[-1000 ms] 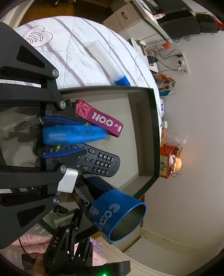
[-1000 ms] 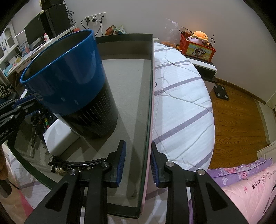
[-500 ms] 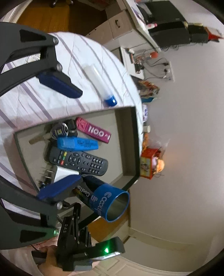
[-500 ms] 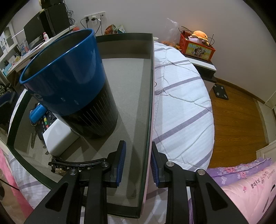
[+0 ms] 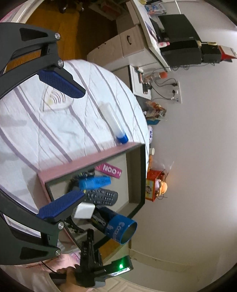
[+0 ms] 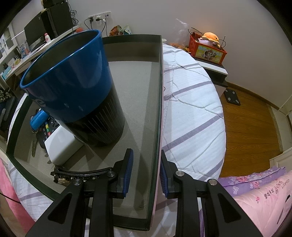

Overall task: Organize rigid objects
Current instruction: 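Grasp the clear blue-capped bottle on the bed with the left tool, then carry the clear bottle into the box and open the left tool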

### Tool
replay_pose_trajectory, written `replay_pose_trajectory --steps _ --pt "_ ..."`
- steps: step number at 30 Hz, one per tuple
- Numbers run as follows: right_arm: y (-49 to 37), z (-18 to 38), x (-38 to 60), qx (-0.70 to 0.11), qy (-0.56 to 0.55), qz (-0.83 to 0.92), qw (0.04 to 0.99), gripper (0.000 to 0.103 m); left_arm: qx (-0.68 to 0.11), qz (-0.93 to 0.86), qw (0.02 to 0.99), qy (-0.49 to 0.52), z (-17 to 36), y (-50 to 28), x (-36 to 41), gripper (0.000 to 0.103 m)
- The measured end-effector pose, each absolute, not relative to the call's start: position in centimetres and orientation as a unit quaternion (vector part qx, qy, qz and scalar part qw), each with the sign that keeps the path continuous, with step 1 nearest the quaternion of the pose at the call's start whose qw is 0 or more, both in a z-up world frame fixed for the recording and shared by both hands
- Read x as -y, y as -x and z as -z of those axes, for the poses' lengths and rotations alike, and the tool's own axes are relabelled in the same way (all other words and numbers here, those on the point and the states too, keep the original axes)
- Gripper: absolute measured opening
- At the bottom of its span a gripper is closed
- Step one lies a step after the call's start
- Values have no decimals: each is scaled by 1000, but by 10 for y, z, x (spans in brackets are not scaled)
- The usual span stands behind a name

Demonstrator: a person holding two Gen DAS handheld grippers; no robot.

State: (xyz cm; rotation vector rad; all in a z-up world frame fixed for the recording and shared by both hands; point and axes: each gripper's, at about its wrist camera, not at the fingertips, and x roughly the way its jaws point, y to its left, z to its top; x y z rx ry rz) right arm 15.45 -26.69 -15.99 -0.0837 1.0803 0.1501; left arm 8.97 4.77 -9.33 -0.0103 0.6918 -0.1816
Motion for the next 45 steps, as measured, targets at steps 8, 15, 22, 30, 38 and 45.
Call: replay_pose_trajectory --steps 8,15,22,30,38,45 --pt "-154 159 266 -514 41 -69 854 28 -341 78 937 -27 105 -98 -81 102" --pt "-151 157 268 -513 42 -64 855 29 -377 80 921 -48 130 -145 -97 102" --pt "-150 157 270 -513 42 -63 855 29 -409 86 907 -55 165 -197 -94 102" --pt "-149 156 269 -514 44 -61 855 29 -425 112 896 -64 181 -238 -76 86" --pt "-151 156 267 -513 43 -60 855 29 -438 135 888 -42 180 -255 -67 28" --pt "-153 154 265 -513 45 -61 855 29 -453 134 881 -37 177 -224 -66 26"
